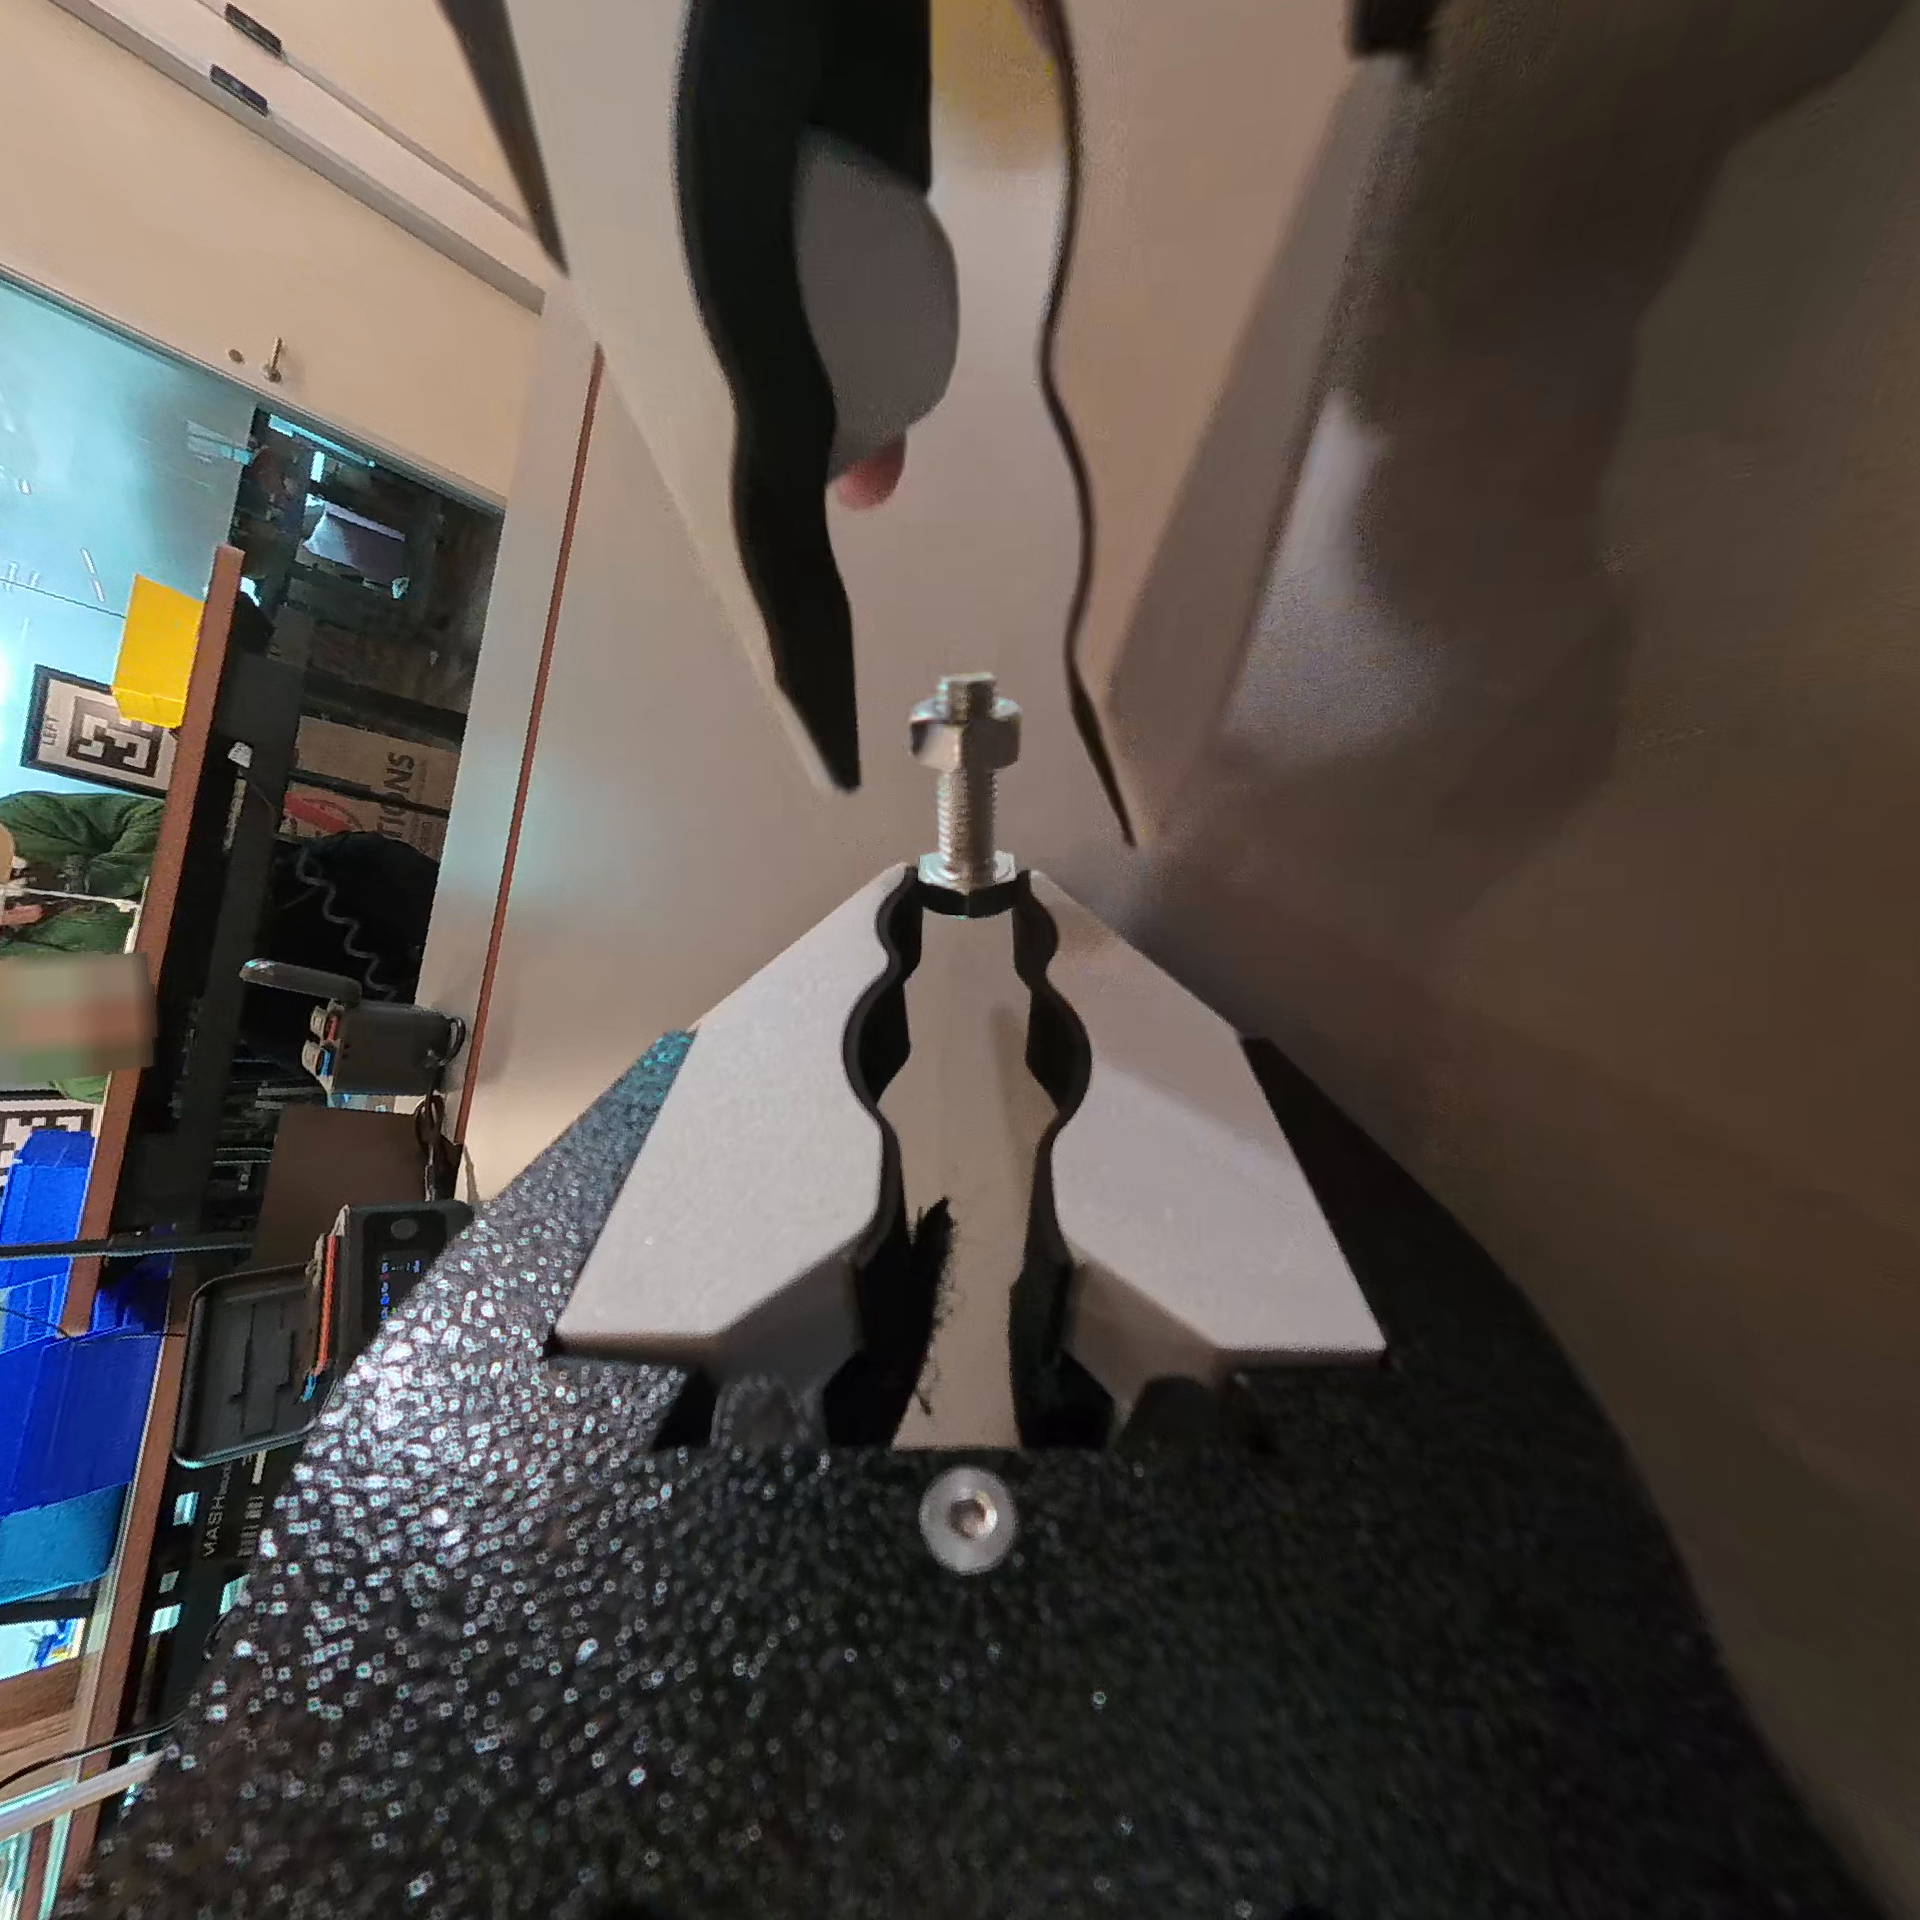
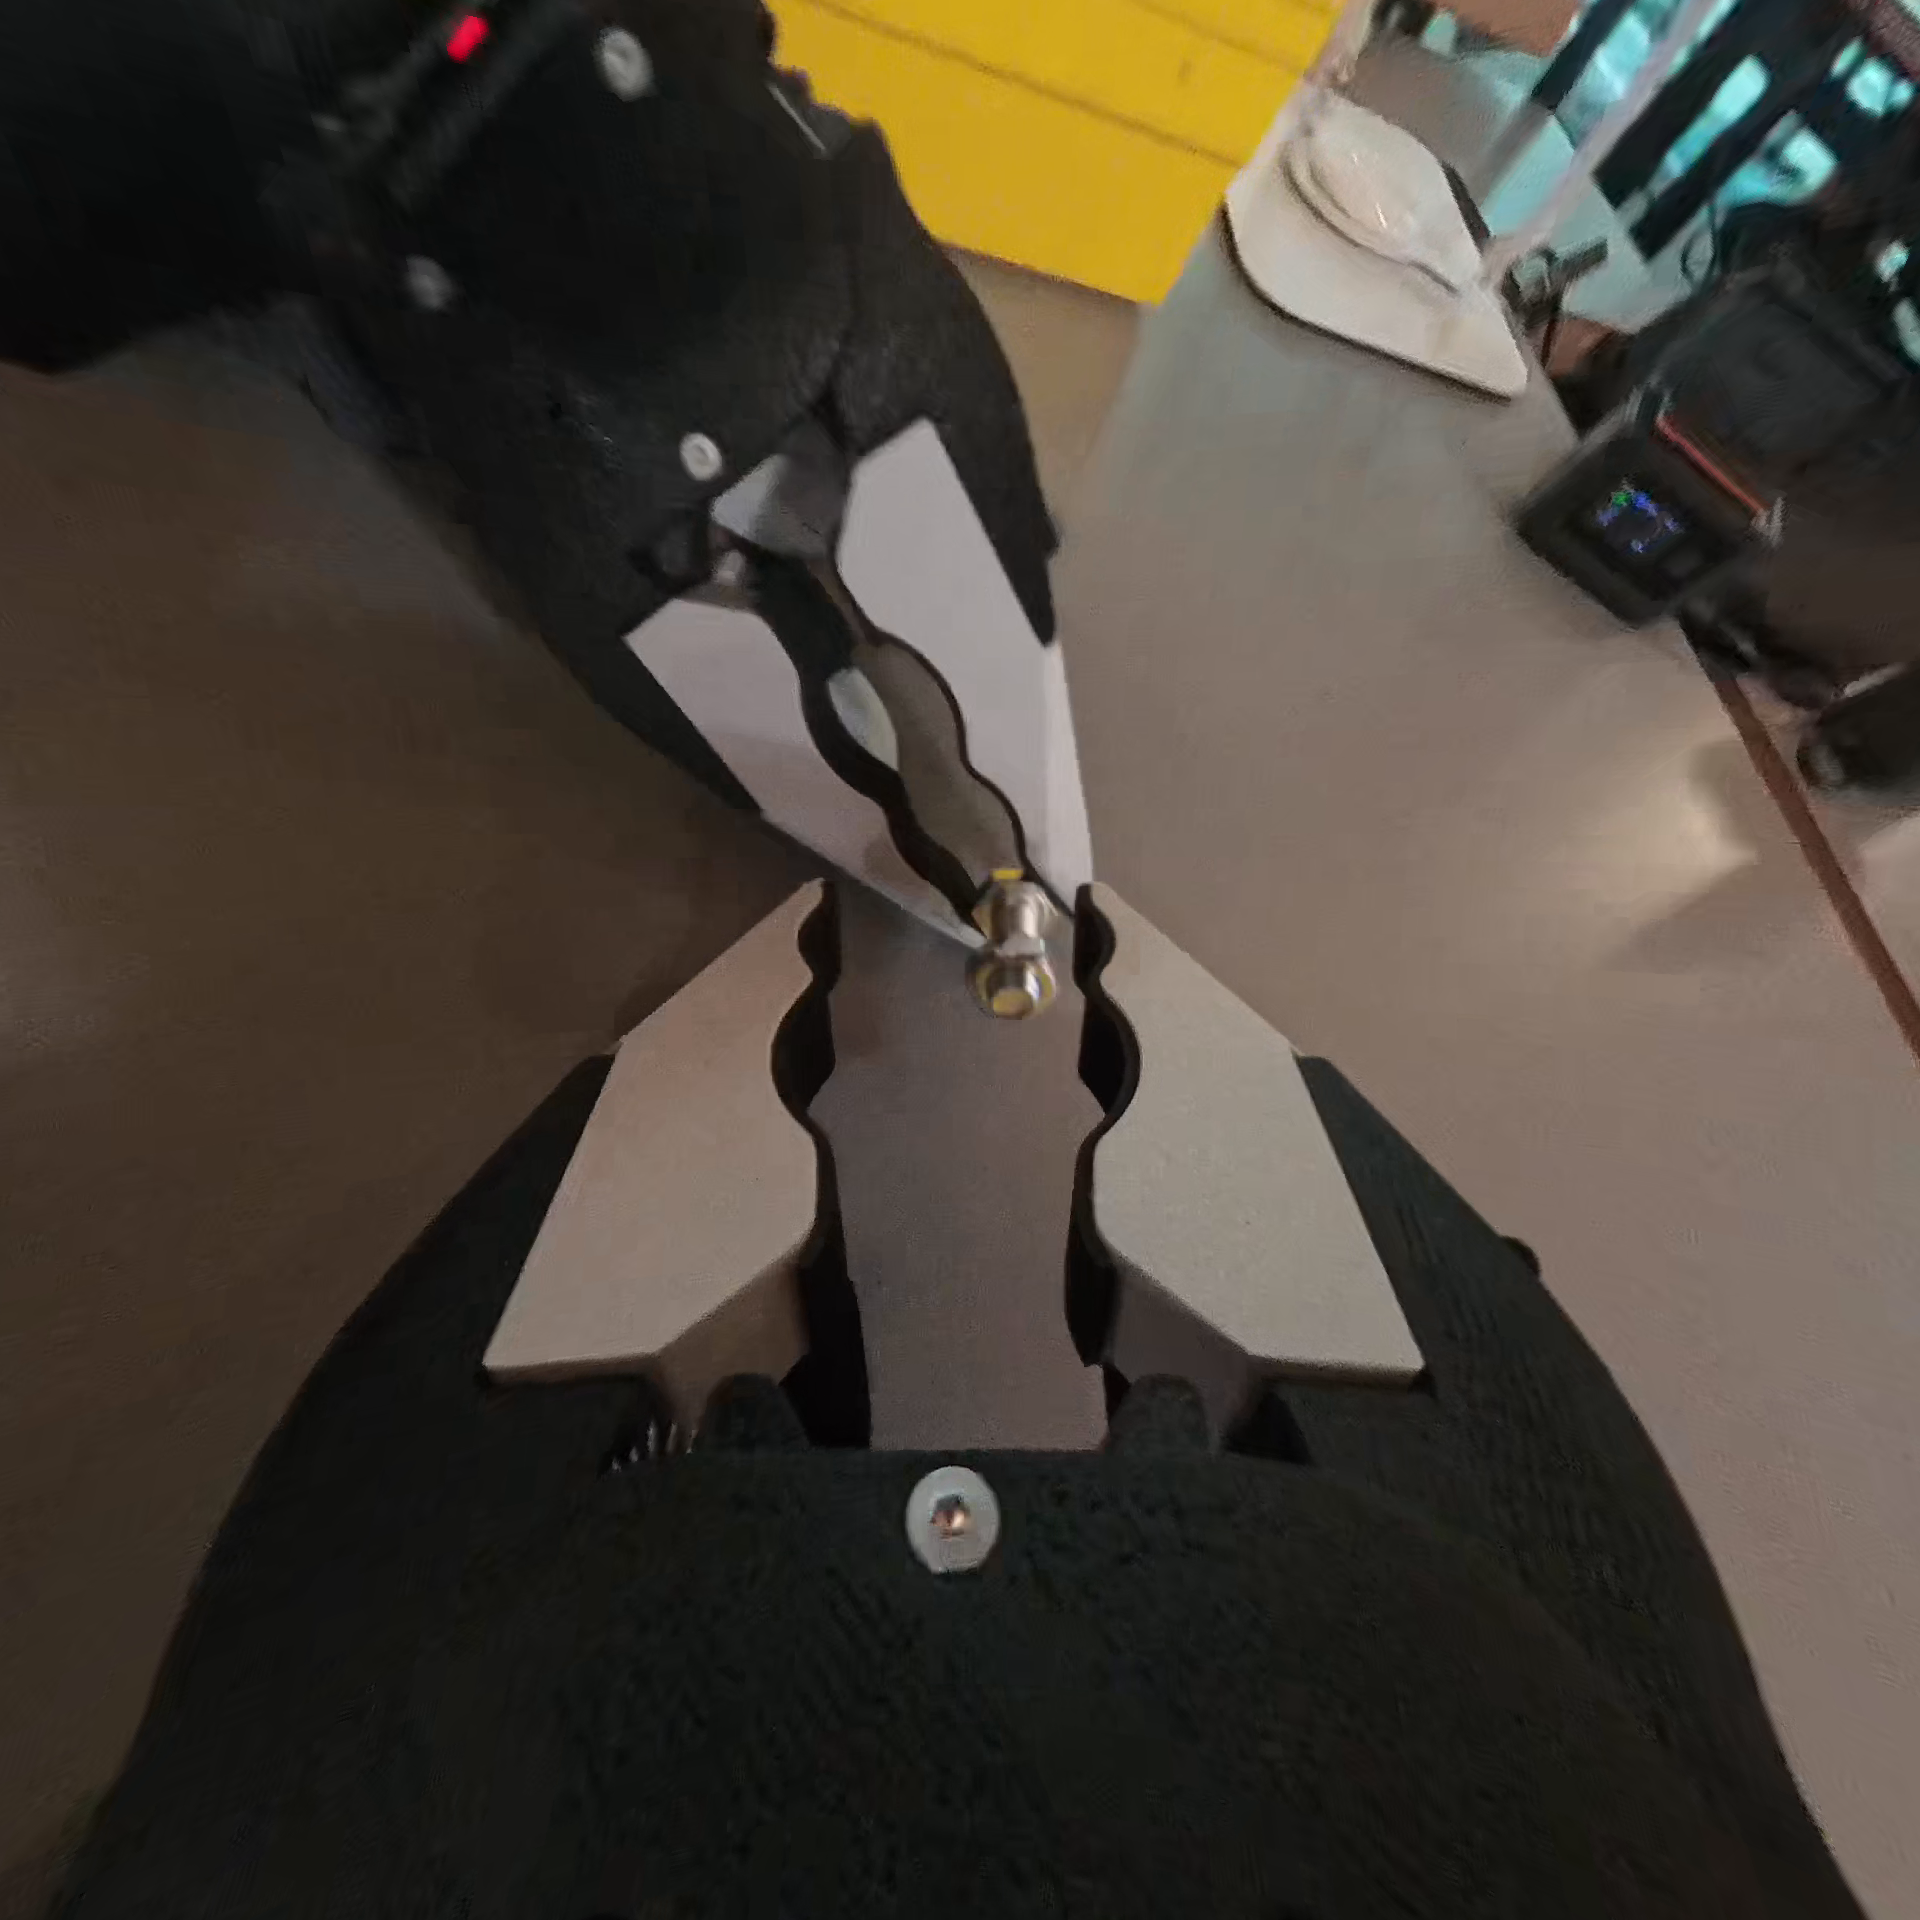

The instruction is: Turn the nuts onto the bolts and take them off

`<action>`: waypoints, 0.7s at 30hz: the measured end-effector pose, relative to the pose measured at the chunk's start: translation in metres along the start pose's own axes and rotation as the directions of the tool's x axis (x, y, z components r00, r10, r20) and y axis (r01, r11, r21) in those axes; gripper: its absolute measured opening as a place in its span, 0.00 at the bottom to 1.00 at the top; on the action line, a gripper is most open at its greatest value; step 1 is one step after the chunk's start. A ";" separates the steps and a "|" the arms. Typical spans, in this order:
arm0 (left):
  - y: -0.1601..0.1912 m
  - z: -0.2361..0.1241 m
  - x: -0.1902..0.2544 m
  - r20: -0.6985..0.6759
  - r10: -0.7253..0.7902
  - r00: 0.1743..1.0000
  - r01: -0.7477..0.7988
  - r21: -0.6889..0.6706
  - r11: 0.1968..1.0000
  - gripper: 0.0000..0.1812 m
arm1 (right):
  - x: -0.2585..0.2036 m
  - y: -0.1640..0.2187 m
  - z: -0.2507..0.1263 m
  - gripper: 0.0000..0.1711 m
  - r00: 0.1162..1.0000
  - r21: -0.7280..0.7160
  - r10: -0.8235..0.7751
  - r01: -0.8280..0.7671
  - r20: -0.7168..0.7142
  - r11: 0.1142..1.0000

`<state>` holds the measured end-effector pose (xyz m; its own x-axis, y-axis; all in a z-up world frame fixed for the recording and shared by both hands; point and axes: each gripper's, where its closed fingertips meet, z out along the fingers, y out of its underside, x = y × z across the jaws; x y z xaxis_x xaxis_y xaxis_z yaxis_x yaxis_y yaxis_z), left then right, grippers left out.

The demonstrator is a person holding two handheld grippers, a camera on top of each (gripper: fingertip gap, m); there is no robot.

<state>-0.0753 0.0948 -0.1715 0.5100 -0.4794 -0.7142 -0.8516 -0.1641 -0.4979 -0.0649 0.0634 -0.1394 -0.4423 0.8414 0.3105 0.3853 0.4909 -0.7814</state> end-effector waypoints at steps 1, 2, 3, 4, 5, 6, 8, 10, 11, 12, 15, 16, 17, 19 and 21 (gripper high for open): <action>0.000 0.000 0.000 0.000 0.000 1.000 0.000 0.000 1.000 0.09 | 0.005 0.007 -0.002 0.26 0.999 -0.027 0.054 -0.054 -0.005 0.998; 0.000 0.000 0.000 0.000 0.001 1.000 -0.001 0.000 1.000 0.09 | 0.009 0.015 -0.004 0.26 0.994 -0.055 0.107 -0.107 0.000 0.993; 0.000 0.000 0.000 0.000 -0.001 1.000 0.001 0.000 1.000 0.09 | 0.010 0.021 -0.005 0.26 0.989 -0.082 0.150 -0.149 0.008 0.985; 0.000 0.000 0.000 -0.001 -0.003 1.000 0.003 0.000 1.000 0.09 | 0.009 0.026 -0.005 0.25 0.984 -0.104 0.175 -0.172 0.020 0.980; 0.000 0.000 0.000 -0.002 -0.004 1.000 0.004 -0.001 1.000 0.09 | 0.006 0.028 -0.004 0.25 0.983 -0.119 0.181 -0.176 0.036 0.977; 0.000 0.000 0.000 -0.001 -0.005 1.000 0.005 -0.002 1.000 0.09 | 0.002 0.027 -0.002 0.24 0.985 -0.123 0.168 -0.162 0.048 0.979; 0.000 0.000 0.000 0.001 -0.001 1.000 0.001 -0.003 1.000 0.09 | -0.003 0.021 0.004 0.28 0.995 -0.104 0.093 -0.088 0.046 0.991; 0.000 0.000 0.000 0.003 -0.002 1.000 0.002 -0.006 1.000 0.09 | -0.009 0.009 0.009 0.30 0.999 -0.054 0.005 -0.003 0.042 0.999; 0.000 0.000 0.000 0.002 -0.007 1.000 0.007 -0.007 1.000 0.09 | -0.016 0.001 0.011 0.30 0.998 -0.016 -0.025 0.026 0.065 1.000; 0.000 0.000 0.000 -0.001 -0.011 1.000 0.011 -0.006 1.000 0.09 | -0.019 -0.004 0.011 0.30 0.997 0.007 -0.042 0.041 0.069 0.999; 0.000 0.000 0.000 0.000 -0.010 1.000 0.010 -0.007 1.000 0.09 | -0.004 0.006 0.007 0.30 1.000 -0.045 -0.008 0.009 0.010 0.999; 0.000 0.000 0.000 0.000 -0.008 1.000 0.008 -0.007 1.000 0.09 | 0.001 0.010 0.004 0.30 1.000 -0.058 0.031 -0.030 0.001 0.998; 0.000 0.000 0.000 0.000 -0.009 1.000 0.009 -0.007 1.000 0.09 | 0.004 0.014 0.002 0.29 0.997 -0.069 0.076 -0.075 0.000 0.995; 0.000 0.000 0.000 -0.002 -0.012 1.000 0.012 -0.006 1.000 0.09 | 0.004 0.022 0.000 0.28 0.987 -0.101 0.159 -0.155 0.028 0.983; 0.000 0.000 0.000 -0.001 -0.011 1.000 0.011 -0.006 1.000 0.09 | 0.000 0.024 0.003 0.28 0.985 -0.110 0.165 -0.158 0.058 0.981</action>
<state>-0.0755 0.0954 -0.1715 0.5189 -0.4789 -0.7081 -0.8468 -0.1743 -0.5026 -0.0577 0.0744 -0.1598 -0.4186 0.8964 0.1455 0.5371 0.3736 -0.7563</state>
